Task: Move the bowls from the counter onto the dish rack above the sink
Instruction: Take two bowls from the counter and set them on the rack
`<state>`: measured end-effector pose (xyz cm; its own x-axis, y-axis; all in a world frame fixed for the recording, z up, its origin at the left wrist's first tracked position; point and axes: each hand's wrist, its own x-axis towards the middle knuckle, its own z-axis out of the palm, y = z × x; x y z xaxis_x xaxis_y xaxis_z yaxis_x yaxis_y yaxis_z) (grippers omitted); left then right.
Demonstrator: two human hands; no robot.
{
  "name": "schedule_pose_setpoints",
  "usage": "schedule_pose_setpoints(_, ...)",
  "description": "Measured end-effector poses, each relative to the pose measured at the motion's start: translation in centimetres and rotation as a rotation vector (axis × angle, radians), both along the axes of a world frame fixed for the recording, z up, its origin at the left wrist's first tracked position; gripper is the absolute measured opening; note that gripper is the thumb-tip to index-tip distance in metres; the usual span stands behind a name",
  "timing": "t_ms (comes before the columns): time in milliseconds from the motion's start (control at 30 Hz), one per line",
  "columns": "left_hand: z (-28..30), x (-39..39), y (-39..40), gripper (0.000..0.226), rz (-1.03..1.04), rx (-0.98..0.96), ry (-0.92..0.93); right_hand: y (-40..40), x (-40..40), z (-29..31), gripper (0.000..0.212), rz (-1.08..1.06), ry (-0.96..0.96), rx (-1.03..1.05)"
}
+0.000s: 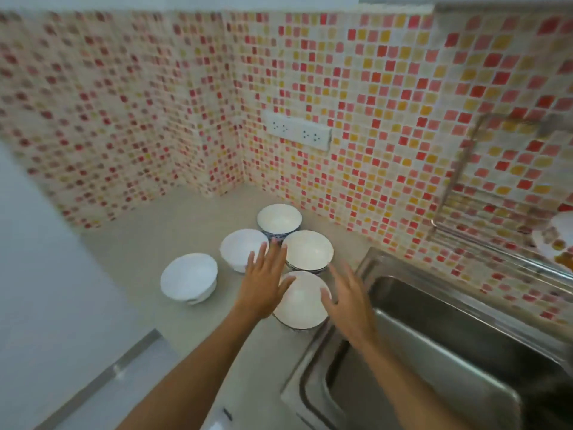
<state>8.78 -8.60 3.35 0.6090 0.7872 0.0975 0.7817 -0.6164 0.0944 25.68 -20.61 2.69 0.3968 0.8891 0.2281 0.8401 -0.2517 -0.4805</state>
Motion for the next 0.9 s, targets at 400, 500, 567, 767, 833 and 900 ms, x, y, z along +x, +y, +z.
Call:
schedule_pose_setpoints(400, -6.2, -18.6, 9.7, 0.073, 0.572, -0.24, -0.101, 14.7, -18.4, -3.6, 0.043, 0.207, 0.364, -0.313)
schedule_pose_setpoints(500, -7.0, -19.8, 10.9, 0.074, 0.605, -0.328, -0.124, 16.7, -20.7, -4.2, 0.056, 0.14, 0.495, -0.325)
schedule_pose_setpoints(567, -7.8, -20.4, 11.5, 0.072, 0.603, -0.377, -0.149, 17.7, -21.6, -4.5, 0.053, 0.059, 0.622, -0.332)
schedule_pose_setpoints(767, -7.5, -19.7, 11.6, 0.063, 0.598, -0.435, -0.413, 18.8, -21.9, -4.9, 0.051, -0.07, 0.782, -0.329)
schedule_pose_setpoints(833, -6.7, -18.9, 11.2, 0.053, 0.59, -0.386, -0.553, 18.0, -21.1, -4.2, 0.053, -0.099, 0.852, -0.282)
schedule_pose_setpoints(900, -5.4, -17.8, 10.9, 0.04, 0.585, -0.371, -0.688, 16.7, -19.9, -3.0, 0.053, -0.133, 0.953, -0.21)
